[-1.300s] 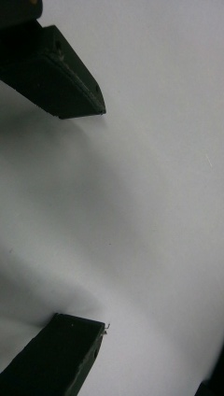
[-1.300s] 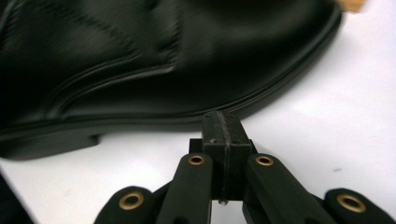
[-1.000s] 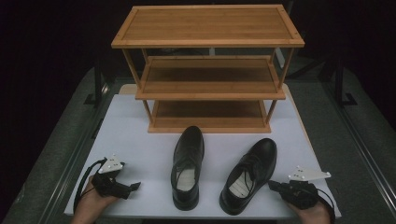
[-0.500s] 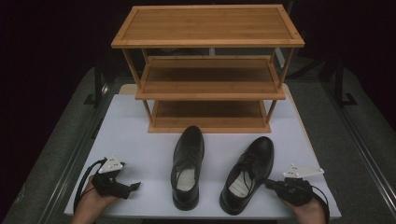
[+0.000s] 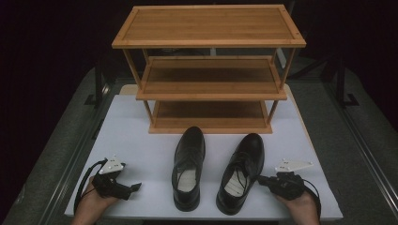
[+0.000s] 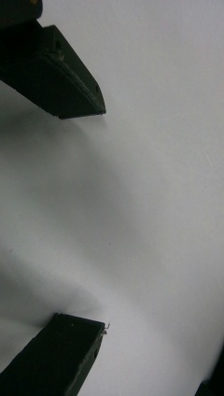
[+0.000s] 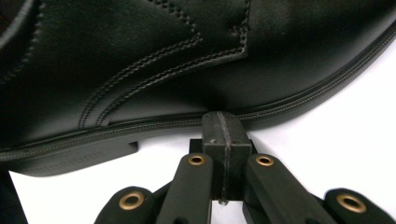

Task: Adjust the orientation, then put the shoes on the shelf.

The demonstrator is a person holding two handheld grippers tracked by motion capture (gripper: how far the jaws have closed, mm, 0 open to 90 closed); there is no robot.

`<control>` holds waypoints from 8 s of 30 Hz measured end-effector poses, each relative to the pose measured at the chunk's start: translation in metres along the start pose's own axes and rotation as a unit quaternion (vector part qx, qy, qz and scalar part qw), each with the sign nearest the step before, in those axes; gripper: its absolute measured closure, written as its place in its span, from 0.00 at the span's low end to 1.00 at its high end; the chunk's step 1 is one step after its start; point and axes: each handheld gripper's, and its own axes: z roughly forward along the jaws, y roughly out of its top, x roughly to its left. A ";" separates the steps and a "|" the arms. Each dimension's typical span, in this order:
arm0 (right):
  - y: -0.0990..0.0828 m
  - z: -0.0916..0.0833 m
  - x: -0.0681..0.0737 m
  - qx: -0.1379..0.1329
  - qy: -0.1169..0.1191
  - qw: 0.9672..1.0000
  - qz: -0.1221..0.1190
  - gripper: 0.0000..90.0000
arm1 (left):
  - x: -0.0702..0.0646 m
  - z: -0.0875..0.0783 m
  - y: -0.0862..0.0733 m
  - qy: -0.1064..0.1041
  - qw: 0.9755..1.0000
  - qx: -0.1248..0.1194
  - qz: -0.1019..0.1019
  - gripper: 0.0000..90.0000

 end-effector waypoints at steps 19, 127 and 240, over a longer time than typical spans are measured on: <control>0.032 0.036 0.010 0.010 0.031 0.999 -0.027 1.00 | 0.000 0.000 0.000 0.000 1.000 0.000 0.000 0.00; 0.104 0.043 0.048 -0.028 0.079 0.995 -0.063 0.60 | -0.069 0.035 0.143 -0.136 0.984 -0.062 0.100 0.55; 0.136 0.037 -0.013 -0.102 -0.033 0.994 -0.030 0.42 | -0.025 0.054 0.169 -0.029 0.989 -0.143 0.033 0.32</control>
